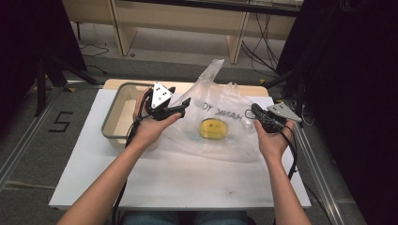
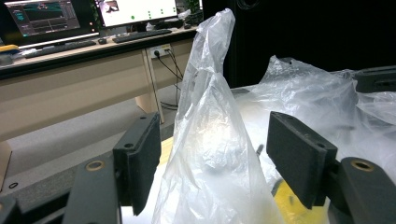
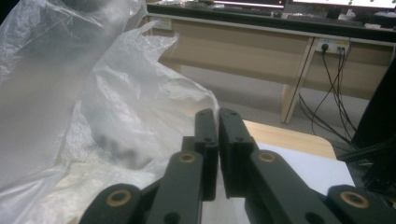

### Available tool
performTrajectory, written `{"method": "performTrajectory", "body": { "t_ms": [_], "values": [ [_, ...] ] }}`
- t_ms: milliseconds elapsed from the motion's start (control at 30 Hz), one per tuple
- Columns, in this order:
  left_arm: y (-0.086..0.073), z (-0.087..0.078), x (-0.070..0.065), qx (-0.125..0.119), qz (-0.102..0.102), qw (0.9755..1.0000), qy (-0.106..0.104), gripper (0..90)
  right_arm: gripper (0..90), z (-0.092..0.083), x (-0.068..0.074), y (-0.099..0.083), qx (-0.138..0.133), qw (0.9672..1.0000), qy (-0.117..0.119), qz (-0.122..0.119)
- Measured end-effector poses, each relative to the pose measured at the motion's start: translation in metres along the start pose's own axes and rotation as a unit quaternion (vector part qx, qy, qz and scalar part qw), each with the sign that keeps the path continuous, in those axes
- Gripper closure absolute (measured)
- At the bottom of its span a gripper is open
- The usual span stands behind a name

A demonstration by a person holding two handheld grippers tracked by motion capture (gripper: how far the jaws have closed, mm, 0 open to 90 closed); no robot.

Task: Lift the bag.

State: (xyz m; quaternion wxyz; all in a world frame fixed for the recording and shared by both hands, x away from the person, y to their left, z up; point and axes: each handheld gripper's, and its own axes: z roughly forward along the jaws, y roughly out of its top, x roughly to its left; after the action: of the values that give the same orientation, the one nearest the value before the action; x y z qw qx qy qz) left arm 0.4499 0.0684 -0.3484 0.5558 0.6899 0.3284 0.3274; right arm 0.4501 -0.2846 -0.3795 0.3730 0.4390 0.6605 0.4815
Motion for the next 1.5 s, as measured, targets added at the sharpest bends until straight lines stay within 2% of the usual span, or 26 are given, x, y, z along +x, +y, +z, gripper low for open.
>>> {"method": "performTrajectory", "body": {
  "t_ms": [200, 767, 1000, 1133, 1333, 1500],
  "values": [
    [-0.002, 0.0, 0.0, 0.002, 0.001, 1.0, 0.001, 34.8, 75.9, -0.004, -0.002, 0.003, -0.016, 0.9998, -0.014, 0.001],
    [-0.003, 0.002, -0.001, 0.008, 0.004, 1.0, 0.001, 34.7, 71.1, -0.01, -0.01, 0.009, -0.035, 0.9986, -0.04, 0.007],
    [-0.005, 0.003, -0.001, 0.011, 0.004, 0.9999, 0.0, 34.8, 66.2, -0.019, -0.016, 0.016, -0.049, 0.9974, -0.053, 0.007],
    [-0.006, 0.003, -0.001, 0.012, 0.003, 0.9999, 0.0, 34.8, 64.4, -0.026, -0.021, 0.016, -0.047, 0.9971, -0.059, 0.005],
    [-0.008, 0.004, -0.002, 0.015, 0.003, 0.9999, 0.0, 34.8, 64.7, -0.034, -0.035, 0.012, -0.048, 0.9949, -0.086, 0.023],
    [-0.008, 0.006, -0.004, 0.016, 0.005, 0.9999, -0.002, 34.8, 65.0, -0.035, -0.04, 0.014, -0.054, 0.9922, -0.109, 0.028]
  ]
}}
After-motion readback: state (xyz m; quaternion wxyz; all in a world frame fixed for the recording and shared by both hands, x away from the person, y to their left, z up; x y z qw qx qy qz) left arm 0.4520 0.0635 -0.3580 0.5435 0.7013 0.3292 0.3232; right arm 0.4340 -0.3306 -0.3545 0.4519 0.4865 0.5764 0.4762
